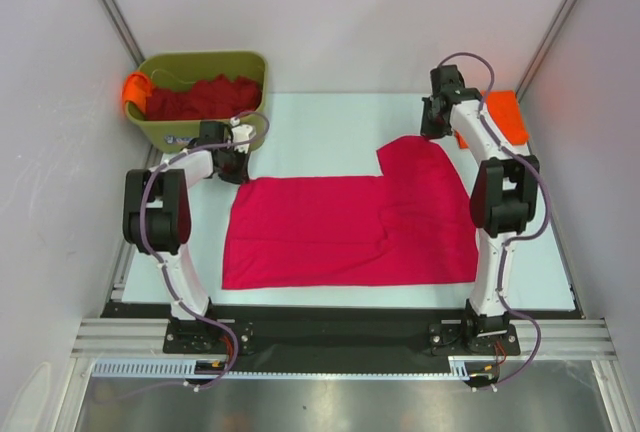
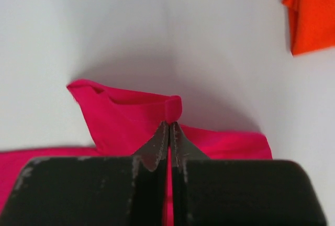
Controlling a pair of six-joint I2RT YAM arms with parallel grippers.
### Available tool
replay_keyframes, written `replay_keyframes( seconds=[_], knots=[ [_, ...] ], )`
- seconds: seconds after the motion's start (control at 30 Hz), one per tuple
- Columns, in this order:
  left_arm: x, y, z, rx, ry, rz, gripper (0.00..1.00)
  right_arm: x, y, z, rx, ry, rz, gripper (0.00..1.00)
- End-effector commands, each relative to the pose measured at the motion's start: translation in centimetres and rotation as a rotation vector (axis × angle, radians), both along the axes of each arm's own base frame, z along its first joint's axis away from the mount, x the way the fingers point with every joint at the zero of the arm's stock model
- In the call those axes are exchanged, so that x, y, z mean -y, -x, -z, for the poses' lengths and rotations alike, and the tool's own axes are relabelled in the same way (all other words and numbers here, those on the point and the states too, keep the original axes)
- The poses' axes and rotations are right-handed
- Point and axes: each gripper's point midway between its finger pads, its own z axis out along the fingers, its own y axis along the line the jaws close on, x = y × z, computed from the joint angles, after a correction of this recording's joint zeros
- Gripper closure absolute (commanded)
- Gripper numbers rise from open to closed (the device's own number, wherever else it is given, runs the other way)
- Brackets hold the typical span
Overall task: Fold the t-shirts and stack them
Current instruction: Fold the tshirt
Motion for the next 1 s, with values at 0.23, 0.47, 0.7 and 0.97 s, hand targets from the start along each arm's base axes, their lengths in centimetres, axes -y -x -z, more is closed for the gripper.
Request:
replay_keyframes(
  seconds=[0.23,0.47,0.7,0.97],
  knots=[
    [-0.6,1.2,-5.7,0.174,-0.122,0.238,1.0,2.2,10.9,-2.5,0.014,0.07,0.041,1.0],
    [0.5,2.6,-7.1,0.237,-0.145,0.475,1.0,1.4,18.6,-3.4,0.067,-0.016,0.089,1.0],
    [1.0,5.7,-7.1,0.268,-0.195,0.713,1.0,2.0,24.1,-1.8,0.034,-0.034,0.15,1.0],
    [1.1,8.7,-7.4,0.266,-0.22,0.849,1.0,3.2,27.1,-0.1,0.013,-0.022,0.214,1.0]
  ],
)
